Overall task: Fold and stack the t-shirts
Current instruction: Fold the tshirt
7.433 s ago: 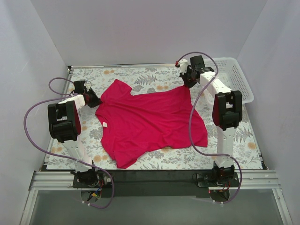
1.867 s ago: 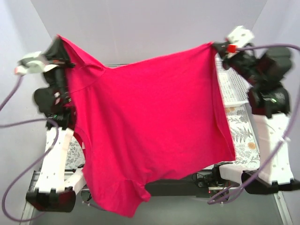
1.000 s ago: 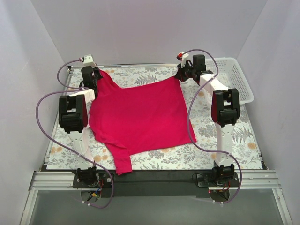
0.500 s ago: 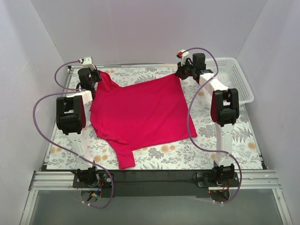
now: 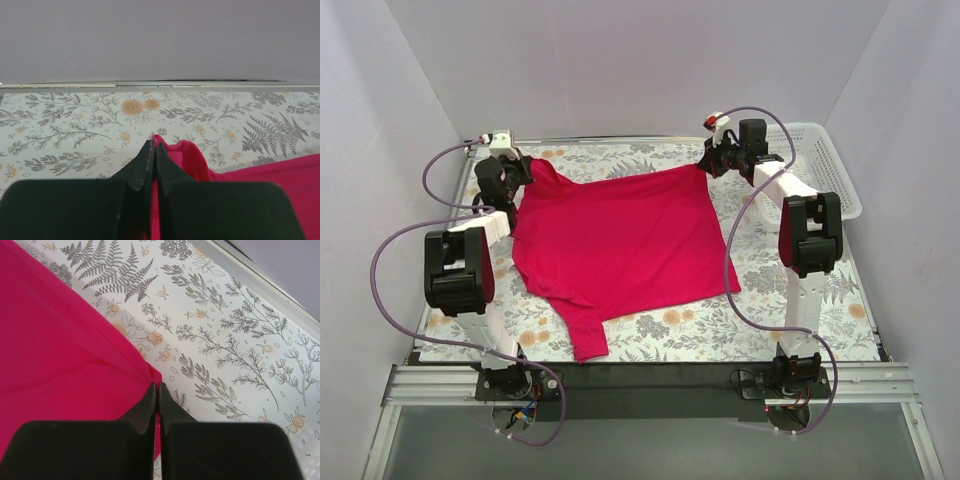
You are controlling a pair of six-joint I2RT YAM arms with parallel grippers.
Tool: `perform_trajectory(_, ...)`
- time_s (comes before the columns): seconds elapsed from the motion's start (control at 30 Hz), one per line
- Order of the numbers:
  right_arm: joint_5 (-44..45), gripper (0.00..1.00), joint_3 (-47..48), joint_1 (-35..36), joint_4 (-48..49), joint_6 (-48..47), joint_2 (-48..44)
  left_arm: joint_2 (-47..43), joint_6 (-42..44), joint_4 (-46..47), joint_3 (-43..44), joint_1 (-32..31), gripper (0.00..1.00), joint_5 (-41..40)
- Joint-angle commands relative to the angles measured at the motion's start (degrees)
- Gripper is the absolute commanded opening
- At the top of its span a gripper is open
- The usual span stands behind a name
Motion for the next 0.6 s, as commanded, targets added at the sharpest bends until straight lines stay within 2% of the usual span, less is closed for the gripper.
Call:
perform_trajectory(0.0,-3.64,0.01,-2.42,-0.77,3.84,-0.34,-4.75,-4.52,0.89,0.74,-2.28,0.39,0.00,2.62)
perform_trajectory(0.3,-6.90,0.01,-7.01,-1.56,4.55,-1.04,-7.22,-12.88,-0.43,2.14,-13.35,0.30,0.00,2.89)
perform_trajectory(0.57,-8.83,0.01,-9.29,-1.74,4.55,-1.04,-7.92,-20.52,-1.05,1.36,-17.31,0.30,0.00,3.50)
